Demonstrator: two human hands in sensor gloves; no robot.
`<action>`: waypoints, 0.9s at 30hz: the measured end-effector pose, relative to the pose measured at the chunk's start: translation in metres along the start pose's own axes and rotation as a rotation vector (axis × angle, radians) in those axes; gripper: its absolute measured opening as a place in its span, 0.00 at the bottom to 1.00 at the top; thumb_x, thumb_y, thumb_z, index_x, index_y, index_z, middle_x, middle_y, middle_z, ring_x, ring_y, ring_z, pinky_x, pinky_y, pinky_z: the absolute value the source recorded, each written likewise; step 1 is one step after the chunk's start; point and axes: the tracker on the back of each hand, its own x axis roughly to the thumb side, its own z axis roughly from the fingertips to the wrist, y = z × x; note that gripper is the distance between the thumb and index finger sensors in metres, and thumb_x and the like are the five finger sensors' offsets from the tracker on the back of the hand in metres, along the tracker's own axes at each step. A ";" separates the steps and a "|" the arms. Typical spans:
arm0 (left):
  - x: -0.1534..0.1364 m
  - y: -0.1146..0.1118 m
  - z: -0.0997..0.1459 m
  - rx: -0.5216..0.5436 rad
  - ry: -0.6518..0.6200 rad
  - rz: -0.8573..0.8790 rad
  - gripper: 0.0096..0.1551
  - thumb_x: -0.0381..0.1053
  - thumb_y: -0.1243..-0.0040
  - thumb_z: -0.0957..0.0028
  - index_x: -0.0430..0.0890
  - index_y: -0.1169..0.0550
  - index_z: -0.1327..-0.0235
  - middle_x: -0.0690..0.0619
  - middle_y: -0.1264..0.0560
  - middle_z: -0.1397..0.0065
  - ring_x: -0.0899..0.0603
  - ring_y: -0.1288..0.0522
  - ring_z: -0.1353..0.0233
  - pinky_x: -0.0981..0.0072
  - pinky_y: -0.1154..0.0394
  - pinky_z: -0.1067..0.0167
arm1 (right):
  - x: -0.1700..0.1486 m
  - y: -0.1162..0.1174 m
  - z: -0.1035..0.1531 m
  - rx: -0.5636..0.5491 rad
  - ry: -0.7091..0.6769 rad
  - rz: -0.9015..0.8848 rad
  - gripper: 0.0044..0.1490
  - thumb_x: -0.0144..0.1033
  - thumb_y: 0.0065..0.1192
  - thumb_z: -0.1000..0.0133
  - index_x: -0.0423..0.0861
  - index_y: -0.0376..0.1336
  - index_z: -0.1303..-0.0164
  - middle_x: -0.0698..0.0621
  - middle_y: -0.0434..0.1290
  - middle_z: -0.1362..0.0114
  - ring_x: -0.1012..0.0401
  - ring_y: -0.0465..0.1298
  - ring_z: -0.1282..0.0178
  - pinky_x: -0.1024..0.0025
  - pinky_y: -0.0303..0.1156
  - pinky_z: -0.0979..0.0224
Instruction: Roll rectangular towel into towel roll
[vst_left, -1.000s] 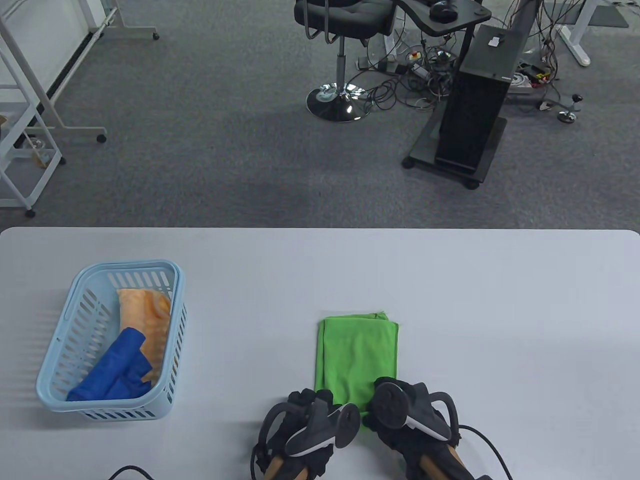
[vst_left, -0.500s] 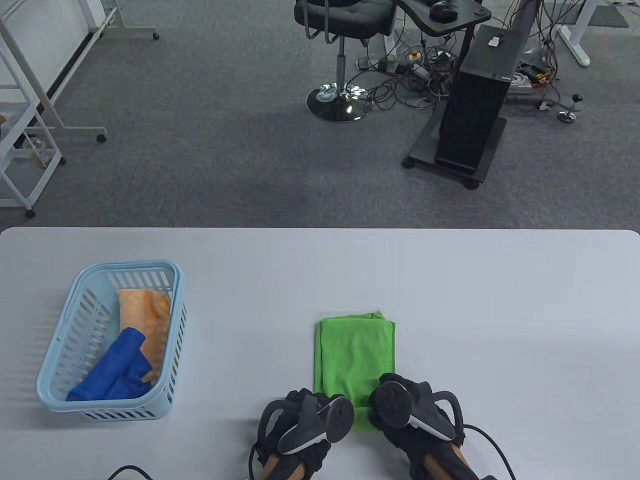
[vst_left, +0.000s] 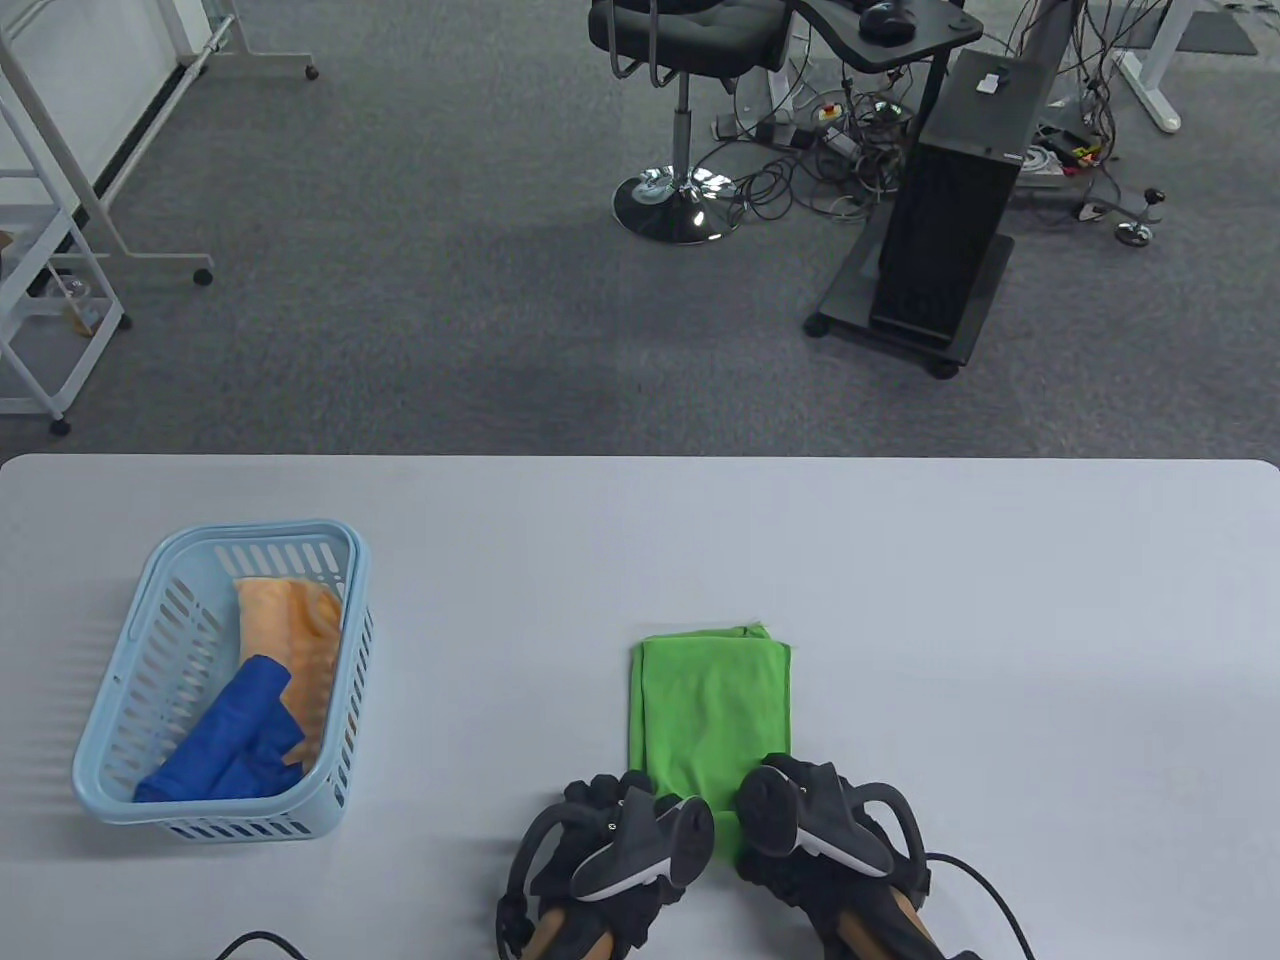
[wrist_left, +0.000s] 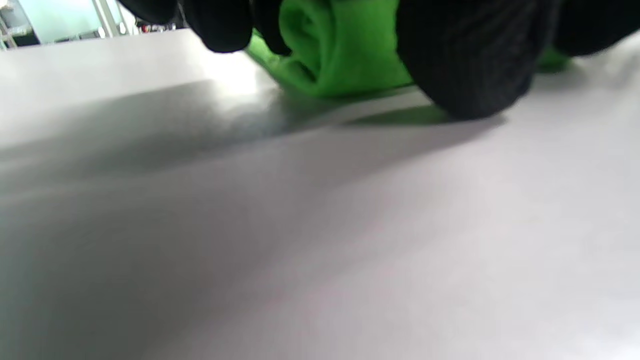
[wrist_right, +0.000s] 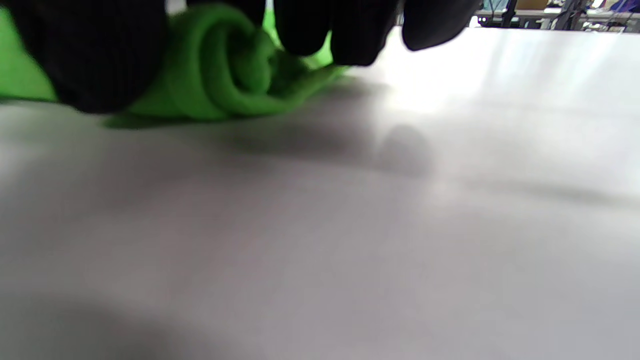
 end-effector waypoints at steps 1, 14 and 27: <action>0.002 0.001 0.000 0.041 0.005 -0.002 0.44 0.61 0.34 0.60 0.55 0.31 0.27 0.43 0.42 0.22 0.33 0.40 0.26 0.32 0.44 0.30 | 0.000 0.000 0.000 -0.014 -0.001 -0.013 0.44 0.51 0.65 0.61 0.49 0.61 0.34 0.44 0.52 0.23 0.47 0.60 0.23 0.41 0.57 0.24; -0.011 0.008 0.003 0.136 -0.008 0.195 0.32 0.54 0.36 0.59 0.60 0.27 0.36 0.49 0.17 0.41 0.39 0.23 0.36 0.36 0.34 0.33 | -0.012 -0.006 0.000 -0.012 -0.025 -0.133 0.36 0.52 0.62 0.62 0.49 0.71 0.45 0.48 0.62 0.28 0.51 0.67 0.27 0.43 0.61 0.25; -0.008 0.005 0.001 0.118 0.042 0.171 0.30 0.57 0.41 0.55 0.56 0.21 0.37 0.42 0.35 0.25 0.32 0.39 0.26 0.32 0.45 0.30 | -0.005 -0.014 0.006 -0.130 -0.020 -0.175 0.38 0.45 0.68 0.62 0.51 0.61 0.41 0.47 0.55 0.25 0.50 0.63 0.25 0.43 0.58 0.24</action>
